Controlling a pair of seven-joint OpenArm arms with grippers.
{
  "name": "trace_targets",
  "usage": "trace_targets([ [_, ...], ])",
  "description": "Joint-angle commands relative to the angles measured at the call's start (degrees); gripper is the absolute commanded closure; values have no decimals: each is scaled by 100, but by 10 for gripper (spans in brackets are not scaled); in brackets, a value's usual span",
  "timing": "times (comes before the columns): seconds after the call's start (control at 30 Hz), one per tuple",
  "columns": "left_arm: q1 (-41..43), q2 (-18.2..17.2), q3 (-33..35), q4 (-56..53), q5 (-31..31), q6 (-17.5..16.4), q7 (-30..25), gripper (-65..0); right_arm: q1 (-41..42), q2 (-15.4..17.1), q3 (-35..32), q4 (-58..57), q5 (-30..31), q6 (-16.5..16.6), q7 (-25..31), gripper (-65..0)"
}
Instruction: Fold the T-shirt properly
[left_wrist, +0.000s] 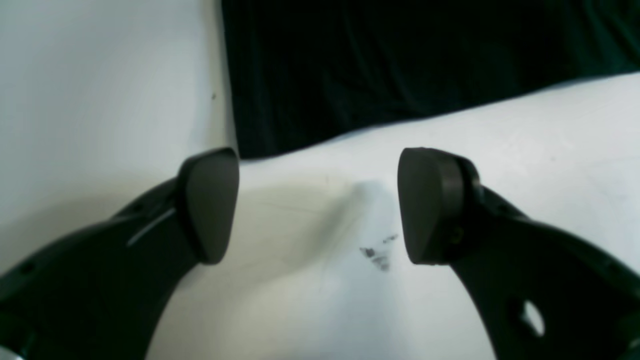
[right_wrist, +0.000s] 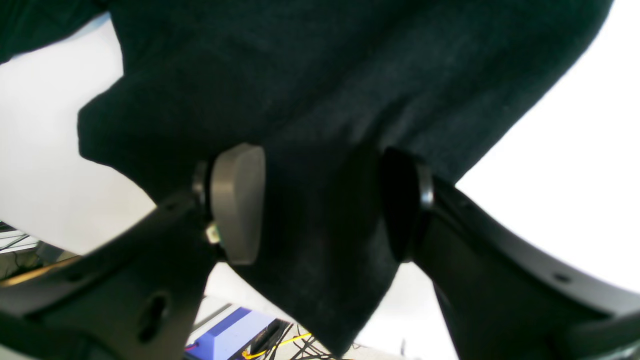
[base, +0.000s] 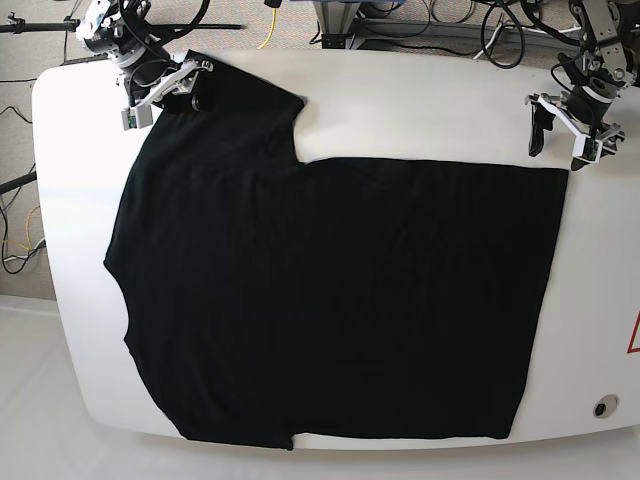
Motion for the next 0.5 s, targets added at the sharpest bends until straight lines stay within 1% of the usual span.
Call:
trace_targets([
  [0.0,41,-80,-33,57,-99,-3,-130,-465,-52,51,64,71,91,-27,-38,-359],
  [0.47,52,-76,-107,106,-209,-3,-21,-460,-120,50,31,131,205,-27,16,-358],
])
